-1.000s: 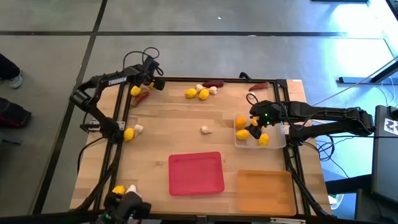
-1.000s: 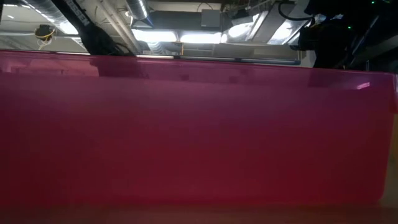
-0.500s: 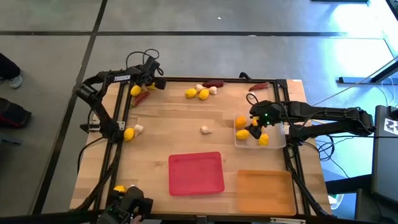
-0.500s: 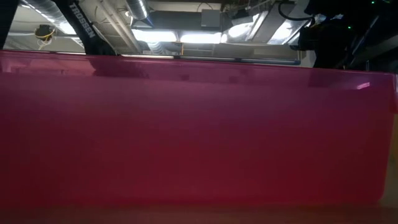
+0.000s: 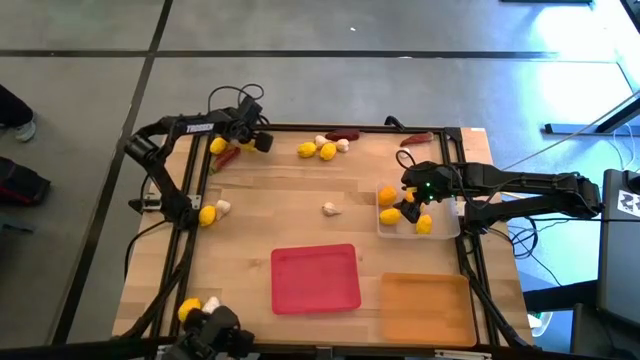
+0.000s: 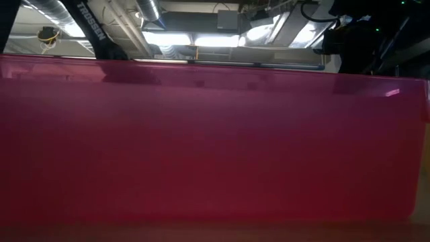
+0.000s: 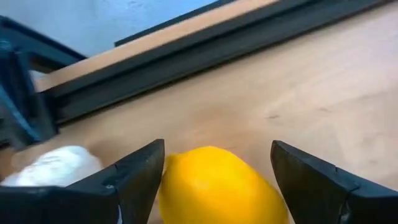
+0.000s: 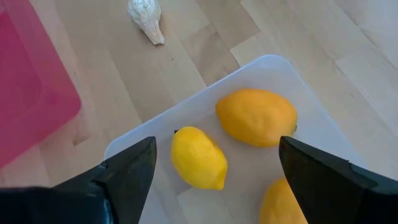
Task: Sort produce into baskets
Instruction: Put the yellow lemon into the transparent bin
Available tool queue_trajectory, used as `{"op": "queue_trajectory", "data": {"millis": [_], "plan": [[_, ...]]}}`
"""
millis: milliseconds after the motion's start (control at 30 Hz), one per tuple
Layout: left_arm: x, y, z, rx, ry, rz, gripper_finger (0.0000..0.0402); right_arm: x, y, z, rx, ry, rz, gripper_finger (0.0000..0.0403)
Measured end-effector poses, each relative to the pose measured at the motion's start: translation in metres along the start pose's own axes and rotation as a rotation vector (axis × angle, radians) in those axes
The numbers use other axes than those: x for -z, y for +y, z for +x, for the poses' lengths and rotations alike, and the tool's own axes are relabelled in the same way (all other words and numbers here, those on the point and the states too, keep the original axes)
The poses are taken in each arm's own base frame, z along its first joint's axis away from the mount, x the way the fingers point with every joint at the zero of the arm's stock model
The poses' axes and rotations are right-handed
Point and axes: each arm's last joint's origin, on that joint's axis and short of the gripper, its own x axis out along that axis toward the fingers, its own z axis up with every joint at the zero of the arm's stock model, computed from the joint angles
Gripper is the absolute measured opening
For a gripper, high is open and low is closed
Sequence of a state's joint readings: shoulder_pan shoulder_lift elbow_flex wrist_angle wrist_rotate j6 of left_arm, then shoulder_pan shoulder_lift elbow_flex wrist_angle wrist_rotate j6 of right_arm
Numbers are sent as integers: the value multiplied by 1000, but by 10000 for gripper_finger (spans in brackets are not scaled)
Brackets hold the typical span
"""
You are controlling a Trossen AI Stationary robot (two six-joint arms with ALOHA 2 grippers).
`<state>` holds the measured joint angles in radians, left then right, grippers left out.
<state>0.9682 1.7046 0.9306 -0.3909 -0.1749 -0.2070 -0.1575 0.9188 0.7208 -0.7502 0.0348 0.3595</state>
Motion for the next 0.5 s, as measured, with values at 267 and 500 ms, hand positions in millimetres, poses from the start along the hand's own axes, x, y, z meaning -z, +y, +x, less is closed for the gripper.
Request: {"op": "queue_trajectory", "data": {"millis": [267, 500], "plan": [[8, -35, -13, 57, -27, 110, 290, 0, 0, 0, 9, -3, 0, 331], [14, -44, -55, 62, -91, 161, 290, 0, 0, 0, 9, -3, -1, 331]]}}
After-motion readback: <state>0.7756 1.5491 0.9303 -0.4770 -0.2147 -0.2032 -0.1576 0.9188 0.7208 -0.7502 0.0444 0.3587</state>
